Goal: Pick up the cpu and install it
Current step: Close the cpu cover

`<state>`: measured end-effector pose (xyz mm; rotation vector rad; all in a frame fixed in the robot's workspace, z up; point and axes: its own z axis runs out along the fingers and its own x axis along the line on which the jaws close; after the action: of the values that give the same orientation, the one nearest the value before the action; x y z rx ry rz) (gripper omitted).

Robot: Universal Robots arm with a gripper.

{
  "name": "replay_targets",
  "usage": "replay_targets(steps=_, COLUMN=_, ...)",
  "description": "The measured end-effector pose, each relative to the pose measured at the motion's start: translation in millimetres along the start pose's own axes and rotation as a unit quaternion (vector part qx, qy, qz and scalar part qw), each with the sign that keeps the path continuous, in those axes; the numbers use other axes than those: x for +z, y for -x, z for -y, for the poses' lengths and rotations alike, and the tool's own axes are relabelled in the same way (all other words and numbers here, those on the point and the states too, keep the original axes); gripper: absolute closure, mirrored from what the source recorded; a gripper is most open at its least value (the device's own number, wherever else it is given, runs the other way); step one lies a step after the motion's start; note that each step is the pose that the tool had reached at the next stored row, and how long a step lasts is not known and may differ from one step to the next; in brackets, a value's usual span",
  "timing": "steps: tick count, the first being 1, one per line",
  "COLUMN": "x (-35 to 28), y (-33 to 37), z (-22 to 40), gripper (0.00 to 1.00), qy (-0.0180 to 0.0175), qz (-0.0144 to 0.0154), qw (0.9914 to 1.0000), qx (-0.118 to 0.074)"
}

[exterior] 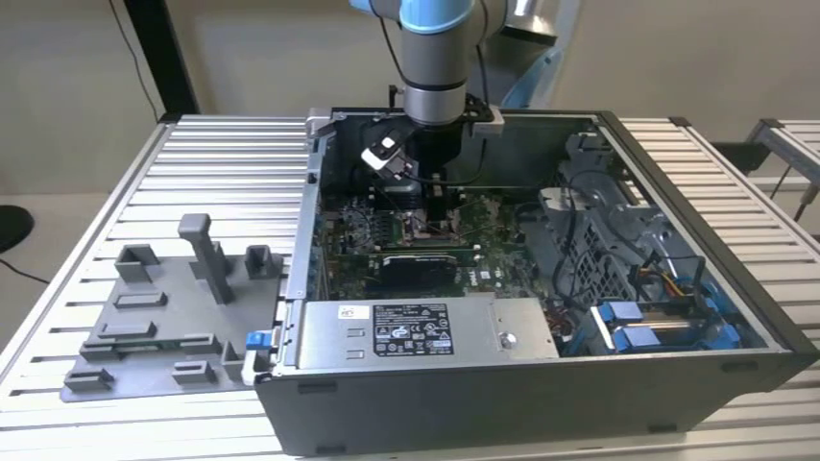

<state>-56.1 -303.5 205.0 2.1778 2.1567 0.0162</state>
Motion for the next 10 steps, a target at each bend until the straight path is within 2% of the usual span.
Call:
replay_targets(steps=5, x=1.5, y=0.4, z=0.2, gripper=1.00, qy=-0.0001, qz=0.0019, qw=1.00000, qx=0.000)
replay_targets(steps=10, x=3.5, y=1.0, z=0.2, gripper=1.00, qy=0.0001, qz=0.0021, qw=1.00000, qx=0.000)
